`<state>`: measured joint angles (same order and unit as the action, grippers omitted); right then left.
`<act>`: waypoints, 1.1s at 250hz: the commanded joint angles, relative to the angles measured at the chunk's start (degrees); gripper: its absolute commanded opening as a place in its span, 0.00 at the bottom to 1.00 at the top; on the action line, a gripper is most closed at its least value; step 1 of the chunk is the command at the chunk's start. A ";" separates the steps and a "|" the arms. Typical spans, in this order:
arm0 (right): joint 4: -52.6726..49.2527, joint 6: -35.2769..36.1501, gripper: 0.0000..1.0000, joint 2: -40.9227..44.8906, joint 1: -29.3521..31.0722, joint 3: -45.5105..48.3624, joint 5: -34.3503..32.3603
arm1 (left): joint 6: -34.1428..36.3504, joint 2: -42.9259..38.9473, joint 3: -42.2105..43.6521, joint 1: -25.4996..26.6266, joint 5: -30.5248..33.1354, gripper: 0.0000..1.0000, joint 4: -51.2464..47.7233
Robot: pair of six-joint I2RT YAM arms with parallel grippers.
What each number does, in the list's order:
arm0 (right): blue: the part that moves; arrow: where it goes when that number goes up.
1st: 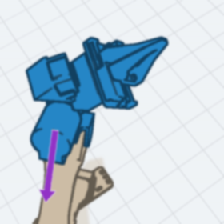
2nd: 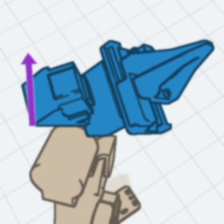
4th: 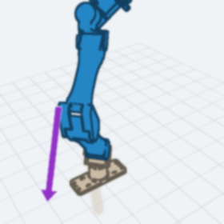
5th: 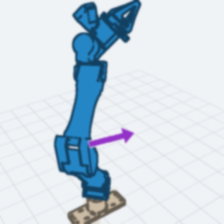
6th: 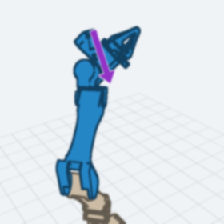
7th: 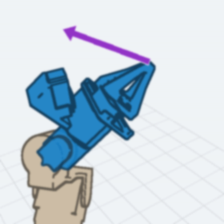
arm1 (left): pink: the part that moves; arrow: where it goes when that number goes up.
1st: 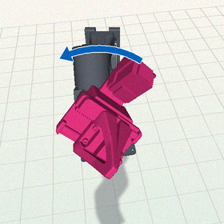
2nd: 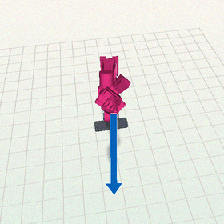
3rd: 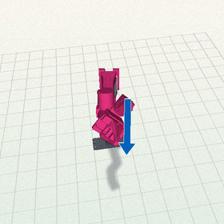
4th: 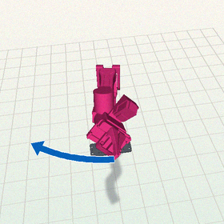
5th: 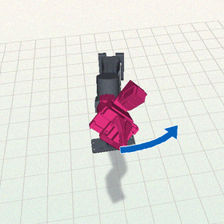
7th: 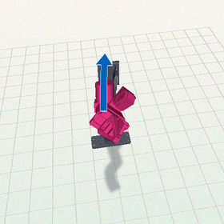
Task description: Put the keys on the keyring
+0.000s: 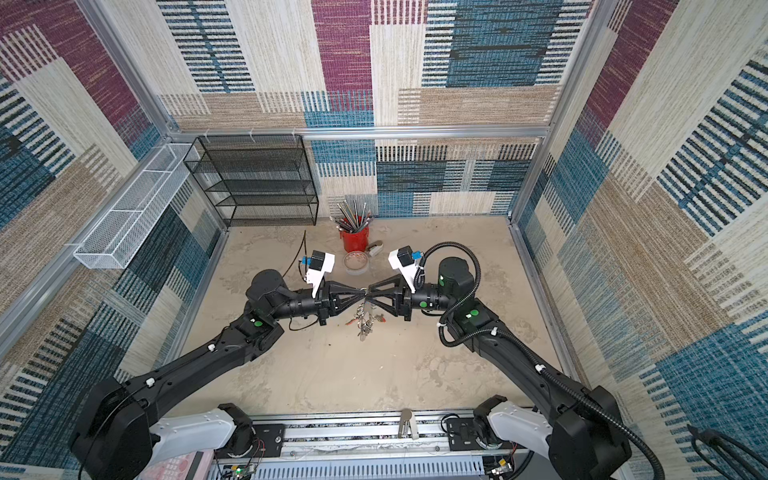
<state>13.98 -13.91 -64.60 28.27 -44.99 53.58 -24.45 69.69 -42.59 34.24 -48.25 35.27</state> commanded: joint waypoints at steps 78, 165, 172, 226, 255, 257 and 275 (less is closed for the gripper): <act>3.93 -1.49 0.09 -1.39 0.47 0.31 3.00 | 0.70 1.01 -0.87 0.20 -2.97 0.00 2.08; 4.98 -1.73 0.00 -1.32 0.46 1.66 2.40 | 4.32 0.36 -2.49 0.56 -3.95 0.00 -5.63; 5.07 -1.64 0.00 -1.24 0.47 1.74 2.31 | 4.41 0.51 -2.71 0.52 -4.08 0.00 -6.03; 2.21 0.06 0.00 -0.36 0.47 1.58 -0.44 | 7.30 0.59 -5.10 0.56 -4.70 0.00 -13.08; 0.87 0.90 0.00 0.22 0.46 1.61 -2.05 | 9.86 0.04 -6.78 0.57 -5.31 0.03 -18.83; 0.81 0.95 0.00 0.25 0.44 1.65 -2.05 | 10.03 0.02 -6.84 0.57 -5.35 0.03 -19.18; 0.71 1.09 0.00 0.26 0.47 1.67 -2.12 | 11.26 0.00 -7.79 0.57 -5.86 0.08 -21.89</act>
<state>14.70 -14.68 -64.40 28.42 -43.16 53.82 -16.84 70.06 -48.51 34.20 -49.30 18.11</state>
